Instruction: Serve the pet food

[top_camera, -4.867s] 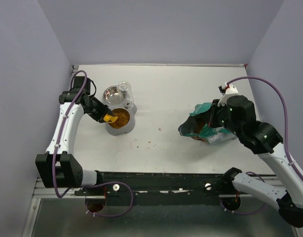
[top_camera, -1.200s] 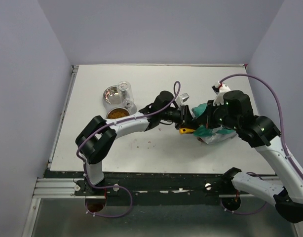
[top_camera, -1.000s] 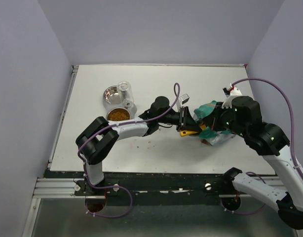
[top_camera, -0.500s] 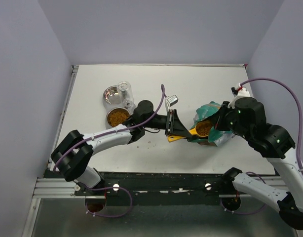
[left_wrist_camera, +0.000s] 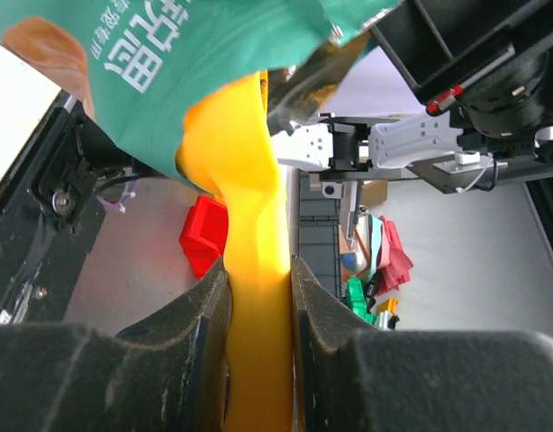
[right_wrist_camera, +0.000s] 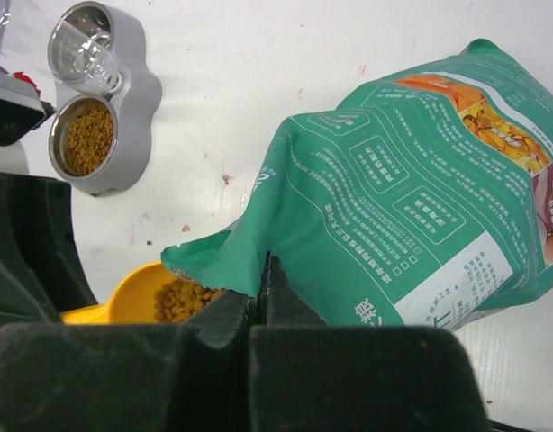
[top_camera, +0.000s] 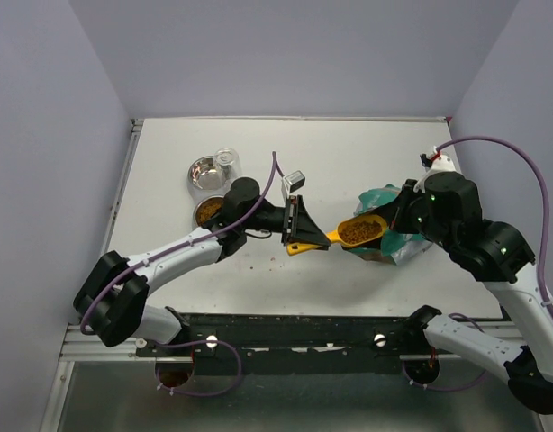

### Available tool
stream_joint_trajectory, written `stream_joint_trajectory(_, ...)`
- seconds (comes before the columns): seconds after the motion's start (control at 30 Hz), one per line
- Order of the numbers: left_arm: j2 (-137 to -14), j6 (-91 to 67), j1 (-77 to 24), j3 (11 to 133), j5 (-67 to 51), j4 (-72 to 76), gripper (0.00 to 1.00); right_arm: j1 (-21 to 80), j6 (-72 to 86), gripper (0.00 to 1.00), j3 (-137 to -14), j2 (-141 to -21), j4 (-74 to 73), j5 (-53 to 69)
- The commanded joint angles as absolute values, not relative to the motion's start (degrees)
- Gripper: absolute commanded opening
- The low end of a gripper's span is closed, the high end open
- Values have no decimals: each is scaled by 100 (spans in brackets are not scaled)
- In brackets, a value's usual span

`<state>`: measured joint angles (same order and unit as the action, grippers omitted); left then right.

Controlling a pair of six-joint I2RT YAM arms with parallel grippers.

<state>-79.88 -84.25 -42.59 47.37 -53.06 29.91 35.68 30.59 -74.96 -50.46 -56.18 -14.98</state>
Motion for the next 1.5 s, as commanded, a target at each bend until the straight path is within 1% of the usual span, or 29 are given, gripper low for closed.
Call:
stream_joint_trajectory(0.0,-7935,-8183,-4061,5097,-5282,2417,0,3604,3067,0,-7840,-4896,-5063,-1740)
stream_joint_trajectory(0.07,-8129,-8479,-3956,5072,-5335,2740,0,3604,3024,0,-7831,-4930,-5027,-1732)
stream_joint_trajectory(0.13,-8060,-8797,-3946,4975,-5239,3162,0,3604,2997,0,-7866,-4983,-5036,-1688)
stream_joint_trajectory(0.17,-7973,-8746,-3946,5009,-5238,3068,0,3612,2997,0,-7884,-5001,-5019,-1688)
stream_joint_trajectory(0.27,-7883,-8053,-3885,5211,-5273,2138,0,3604,2997,0,-7796,-4966,-4948,-1705)
stream_joint_trajectory(0.3,-7962,-8103,-3859,5221,-5369,2153,0,3604,2988,0,-7779,-4957,-4913,-1705)
stream_joint_trajectory(0.37,-7885,-8550,-3823,5020,-5379,2731,0,3604,2997,0,-7796,-4983,-4904,-1670)
stream_joint_trajectory(0.4,-7771,-8604,-3815,4975,-5344,2707,0,3604,2988,0,-7787,-4983,-4904,-1653)
stream_joint_trajectory(0.5,-7428,-8201,-3779,5080,-5344,2041,0,3604,2997,0,-7761,-4940,-4887,-1705)
stream_joint_trajectory(0.73,-7076,-8271,-3674,4870,-5475,2057,0,3604,2927,0,-7673,-4948,-4825,-1635)
stream_joint_trajectory(0.97,-6373,-8139,-3419,4457,-5590,1820,0,3604,2839,0,-7673,-4957,-4808,-1477)
stream_joint_trajectory(1.13,-5592,-7814,-3059,4158,-5467,1082,0,3604,2760,0,-7620,-4913,-4808,-1327)
stream_joint_trajectory(1.3,-5020,-7594,-2375,3938,-5519,571,0,3603,2646,0,-7585,-4896,-4781,-1204)
stream_joint_trajectory(1.47,-4676,-7234,-1698,4061,-5502,-183,0,3604,2531,0,-7647,-4922,-4746,-976)
